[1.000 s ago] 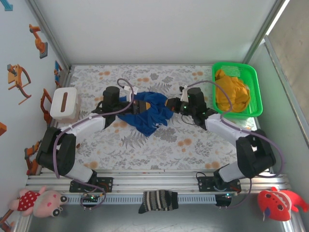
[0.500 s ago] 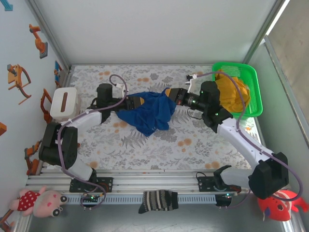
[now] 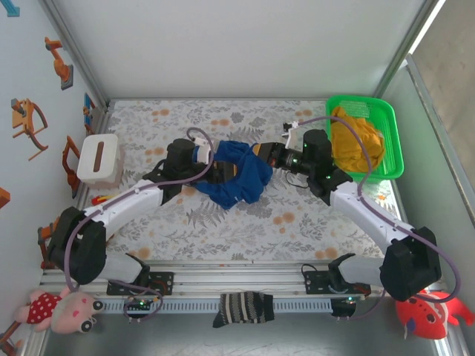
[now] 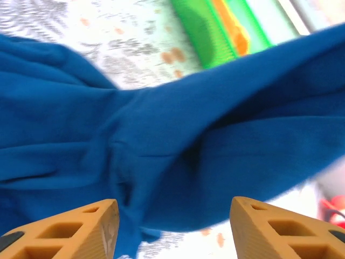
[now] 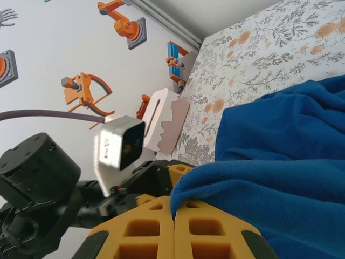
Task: Fold the inside-out t-shirt
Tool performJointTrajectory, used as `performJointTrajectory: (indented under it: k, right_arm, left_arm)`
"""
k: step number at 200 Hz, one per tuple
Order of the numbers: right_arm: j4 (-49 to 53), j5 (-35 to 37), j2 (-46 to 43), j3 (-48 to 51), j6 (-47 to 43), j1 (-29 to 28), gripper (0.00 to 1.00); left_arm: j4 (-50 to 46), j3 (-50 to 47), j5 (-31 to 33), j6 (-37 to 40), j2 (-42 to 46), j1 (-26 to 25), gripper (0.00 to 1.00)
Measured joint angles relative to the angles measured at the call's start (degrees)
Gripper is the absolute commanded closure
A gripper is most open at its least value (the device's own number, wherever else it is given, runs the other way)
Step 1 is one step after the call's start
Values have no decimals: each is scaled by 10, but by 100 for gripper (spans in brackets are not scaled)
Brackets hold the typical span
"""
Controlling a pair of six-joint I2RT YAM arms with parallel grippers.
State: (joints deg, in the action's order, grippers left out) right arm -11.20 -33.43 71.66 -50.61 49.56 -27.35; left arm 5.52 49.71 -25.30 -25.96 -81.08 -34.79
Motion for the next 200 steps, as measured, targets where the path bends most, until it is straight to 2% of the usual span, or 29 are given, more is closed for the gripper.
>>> performJointTrajectory:
  k: [40, 124, 132, 137, 141, 154, 170, 200]
  right_arm:
    - [-2, 0, -5, 0, 4, 0, 100]
    - [-2, -1, -5, 0, 15, 0, 100]
    - [-2, -2, -5, 0, 16, 0, 100]
    - [-2, -2, -5, 0, 16, 0, 100]
    - [-2, -2, -5, 0, 16, 0, 100]
    - [2, -1, -8, 0, 14, 0, 100]
    - [19, 5, -19, 0, 7, 2, 100]
    - [46, 28, -43, 18, -13, 30, 100]
  left_arm:
    - [-13, 41, 30, 31, -64, 0, 44]
    - [37, 55, -5, 45, -105, -25, 41]
    - [38, 67, -6, 45, -122, -28, 44]
    - [38, 74, -7, 45, -133, -29, 49]
    - [39, 81, -7, 43, -143, -30, 54]
    - [38, 101, -12, 45, -171, -30, 79]
    - [44, 112, -29, 38, -189, -21, 98]
    - [67, 99, -88, 18, -160, 12, 100]
